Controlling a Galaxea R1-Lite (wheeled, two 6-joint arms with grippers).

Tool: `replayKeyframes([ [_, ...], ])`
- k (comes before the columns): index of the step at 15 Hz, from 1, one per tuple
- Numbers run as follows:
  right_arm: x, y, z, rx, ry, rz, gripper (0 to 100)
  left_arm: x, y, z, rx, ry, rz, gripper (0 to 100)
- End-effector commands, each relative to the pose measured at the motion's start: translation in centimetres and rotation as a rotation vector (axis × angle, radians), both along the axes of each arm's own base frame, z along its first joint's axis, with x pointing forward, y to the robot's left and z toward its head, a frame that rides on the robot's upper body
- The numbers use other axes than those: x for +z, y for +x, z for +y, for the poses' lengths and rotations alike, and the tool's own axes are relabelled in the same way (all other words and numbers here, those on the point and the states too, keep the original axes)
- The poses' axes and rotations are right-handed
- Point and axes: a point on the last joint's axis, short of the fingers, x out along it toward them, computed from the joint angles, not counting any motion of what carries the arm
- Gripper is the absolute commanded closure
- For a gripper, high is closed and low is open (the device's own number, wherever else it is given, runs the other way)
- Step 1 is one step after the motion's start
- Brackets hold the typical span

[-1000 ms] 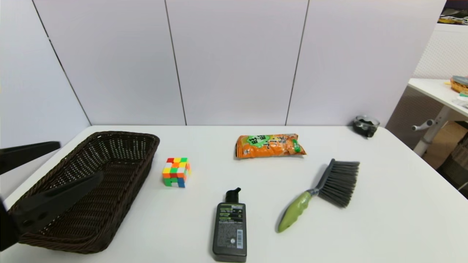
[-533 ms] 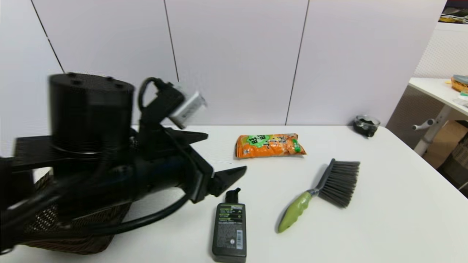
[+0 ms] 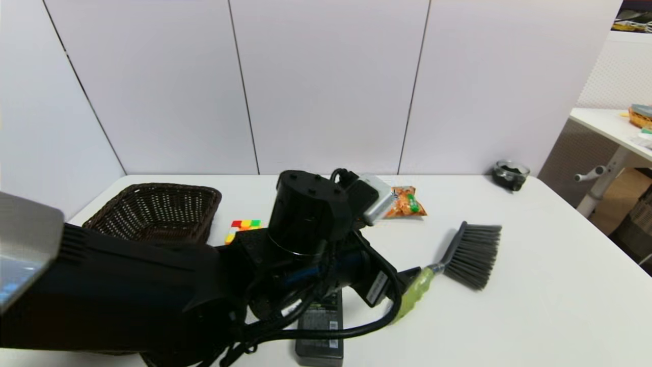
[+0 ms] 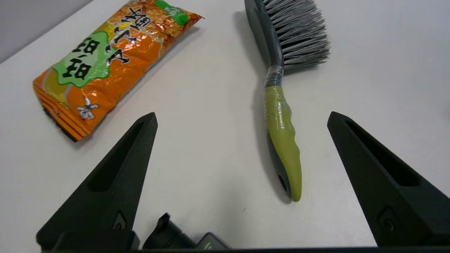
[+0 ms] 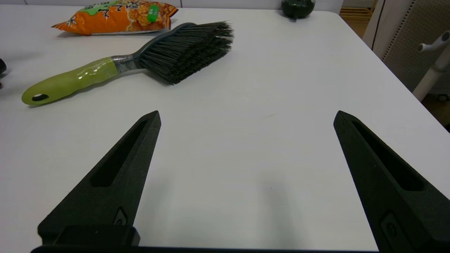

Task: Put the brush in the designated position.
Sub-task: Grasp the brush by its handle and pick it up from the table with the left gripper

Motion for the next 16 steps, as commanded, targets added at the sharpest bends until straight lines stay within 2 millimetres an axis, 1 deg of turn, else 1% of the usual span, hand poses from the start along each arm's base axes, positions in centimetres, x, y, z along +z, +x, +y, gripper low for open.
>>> replayKeyframes([
  [1, 0.0, 0.0, 0.0, 0.000, 0.000, 0.002, 0, -3.6, 0.5, -3.6, -0.036, 0.037, 0.046, 0],
  [5, 0.0, 0.0, 0.0, 0.000, 0.000, 0.002, 0, -5.4, 1.8, -6.2, -0.043, 0.043, 0.050, 0],
  [10, 0.0, 0.0, 0.0, 0.000, 0.000, 0.002, 0, -8.0, 2.5, -7.7, -0.049, 0.074, 0.076, 0],
  [14, 0.0, 0.0, 0.0, 0.000, 0.000, 0.002, 0, -9.0, 3.3, -9.3, -0.052, 0.064, 0.069, 0],
  [16, 0.0, 0.0, 0.0, 0.000, 0.000, 0.002, 0, -9.6, 3.4, -10.3, -0.062, 0.058, 0.066, 0],
])
